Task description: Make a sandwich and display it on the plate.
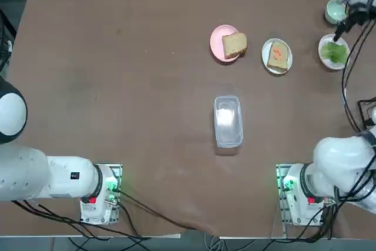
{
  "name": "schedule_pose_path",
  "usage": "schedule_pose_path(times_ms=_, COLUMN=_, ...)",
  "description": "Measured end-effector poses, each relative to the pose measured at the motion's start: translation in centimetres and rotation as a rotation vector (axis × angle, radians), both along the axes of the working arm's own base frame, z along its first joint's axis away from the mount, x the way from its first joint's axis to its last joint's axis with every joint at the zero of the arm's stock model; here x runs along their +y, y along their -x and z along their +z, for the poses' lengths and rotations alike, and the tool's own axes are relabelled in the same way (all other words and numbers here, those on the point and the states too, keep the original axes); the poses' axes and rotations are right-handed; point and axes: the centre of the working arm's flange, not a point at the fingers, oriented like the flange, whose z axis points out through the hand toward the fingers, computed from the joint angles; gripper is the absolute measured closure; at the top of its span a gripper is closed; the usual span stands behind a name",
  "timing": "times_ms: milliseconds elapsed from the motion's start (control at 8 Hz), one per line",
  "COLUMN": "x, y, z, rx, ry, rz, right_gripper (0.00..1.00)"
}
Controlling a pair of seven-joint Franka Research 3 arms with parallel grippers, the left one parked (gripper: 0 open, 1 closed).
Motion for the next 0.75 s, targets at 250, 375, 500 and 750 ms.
schedule_pose_path(times_ms=250, x=-1.0, y=2.2, z=-2.4, rx=-0.026, ry=-0.009, rz=-0.019, right_gripper=0.0)
schedule_pose_path(times_ms=375, x=-1.4, y=2.7, z=-3.4, rx=-0.036, ry=-0.013, rz=-0.025, right_gripper=0.0)
schedule_pose_path(times_ms=500, x=-1.5, y=2.8, z=-4.2, rx=-0.046, ry=-0.015, rz=-0.023, right_gripper=0.01)
schedule_pose_path(times_ms=750, x=-1.6, y=2.8, z=-5.9, rx=-0.062, ry=0.004, rz=0.012, right_gripper=0.02)
